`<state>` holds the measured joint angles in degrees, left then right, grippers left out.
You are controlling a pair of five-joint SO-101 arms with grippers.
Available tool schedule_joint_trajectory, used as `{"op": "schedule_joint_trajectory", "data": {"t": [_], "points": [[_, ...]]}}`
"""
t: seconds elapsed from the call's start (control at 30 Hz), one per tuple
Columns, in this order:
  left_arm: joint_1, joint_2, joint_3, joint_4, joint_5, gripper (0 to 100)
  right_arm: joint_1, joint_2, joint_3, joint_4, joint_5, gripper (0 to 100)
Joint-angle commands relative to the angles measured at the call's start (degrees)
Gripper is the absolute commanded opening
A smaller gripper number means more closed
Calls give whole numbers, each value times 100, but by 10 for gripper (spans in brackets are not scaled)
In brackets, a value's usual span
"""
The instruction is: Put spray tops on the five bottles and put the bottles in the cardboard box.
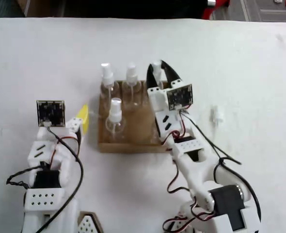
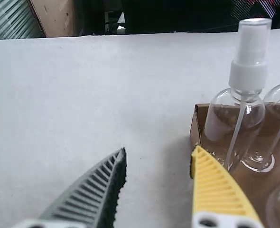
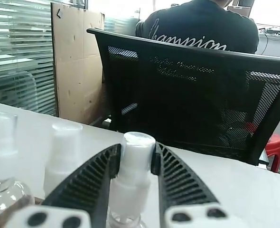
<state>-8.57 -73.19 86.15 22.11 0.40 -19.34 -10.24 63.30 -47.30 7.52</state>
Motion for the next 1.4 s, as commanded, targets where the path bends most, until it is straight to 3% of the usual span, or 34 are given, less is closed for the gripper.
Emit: {"op": "schedule_joint_trajectory", "data": {"t": [0.0, 0.17, 0.93, 1.1, 1.37], "points": [[-4, -110, -114, -167, -62, 207, -127, -31, -220, -101, -18, 36], [-4, -110, -114, -167, -62, 207, -171, -31, -211, -92, -18, 134], [-4, -110, -114, -167, -62, 207, -171, -426, -202, -75, -18, 136], [-4, -110, -114, -167, -62, 207, -207, -593, -246, 796, -62, 238], [-4, -110, -114, -167, -62, 207, -207, -2141, -229, 1235, -62, 209]]}}
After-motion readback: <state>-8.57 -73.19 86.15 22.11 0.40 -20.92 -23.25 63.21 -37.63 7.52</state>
